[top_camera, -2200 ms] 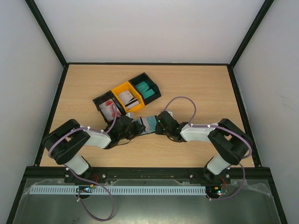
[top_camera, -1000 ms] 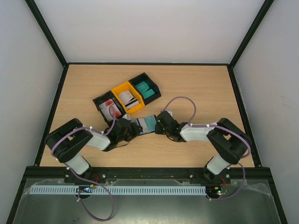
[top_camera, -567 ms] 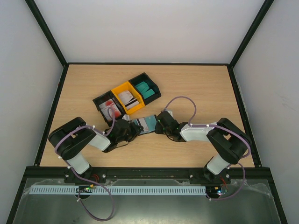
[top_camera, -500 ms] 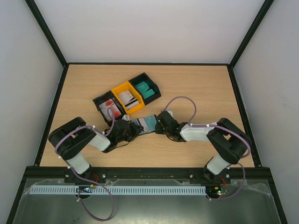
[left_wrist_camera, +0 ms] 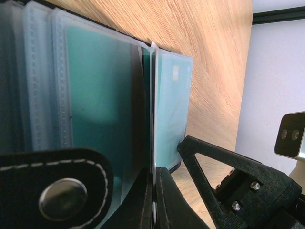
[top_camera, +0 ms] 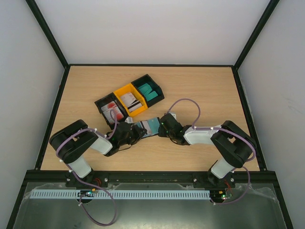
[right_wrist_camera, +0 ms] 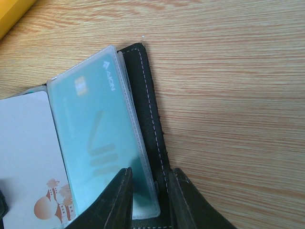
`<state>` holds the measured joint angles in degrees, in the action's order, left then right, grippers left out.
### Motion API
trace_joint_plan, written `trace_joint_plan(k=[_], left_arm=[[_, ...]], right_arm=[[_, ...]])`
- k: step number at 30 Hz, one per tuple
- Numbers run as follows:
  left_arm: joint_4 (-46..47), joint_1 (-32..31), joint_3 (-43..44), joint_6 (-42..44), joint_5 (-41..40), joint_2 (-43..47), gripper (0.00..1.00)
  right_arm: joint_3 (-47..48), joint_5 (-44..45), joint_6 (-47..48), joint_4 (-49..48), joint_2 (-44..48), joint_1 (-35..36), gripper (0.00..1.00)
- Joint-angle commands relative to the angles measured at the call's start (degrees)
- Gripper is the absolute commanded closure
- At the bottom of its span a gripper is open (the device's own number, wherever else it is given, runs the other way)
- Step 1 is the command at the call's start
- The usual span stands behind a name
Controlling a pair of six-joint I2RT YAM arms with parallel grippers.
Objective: Put the credit cards into the card holder
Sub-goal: Insert the credit card into the card holder.
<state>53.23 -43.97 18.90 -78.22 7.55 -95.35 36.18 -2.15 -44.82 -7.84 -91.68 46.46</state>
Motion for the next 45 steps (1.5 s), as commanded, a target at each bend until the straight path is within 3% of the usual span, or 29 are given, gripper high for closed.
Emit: trace_joint_plan(k=[1, 18, 33, 45], left_arm=[[0.84, -0.86, 0.14, 1.76, 3.27, -0.01, 0.97], [-1.90, -0.78, 1.80, 3.71, 2.38, 1.69, 0.97], [-8.40, -0.94, -0.08, 4.28, -5.23, 5.70, 0.97], [-6.33, -1.03, 0.42, 4.61, -3.54, 1.21, 0.97]], right_arm=[[-2.03, -3.59, -0.82, 4.52, -3.18, 0.74, 0.78], [-1.82, -3.74, -0.71, 4.41, -3.47, 0.78, 0.78], [-2.16, -3.29, -1.01, 4.32, -3.63, 0.74, 0.78], [-2.13, -3.47, -1.06, 4.14, -3.91, 0.81, 0.78]])
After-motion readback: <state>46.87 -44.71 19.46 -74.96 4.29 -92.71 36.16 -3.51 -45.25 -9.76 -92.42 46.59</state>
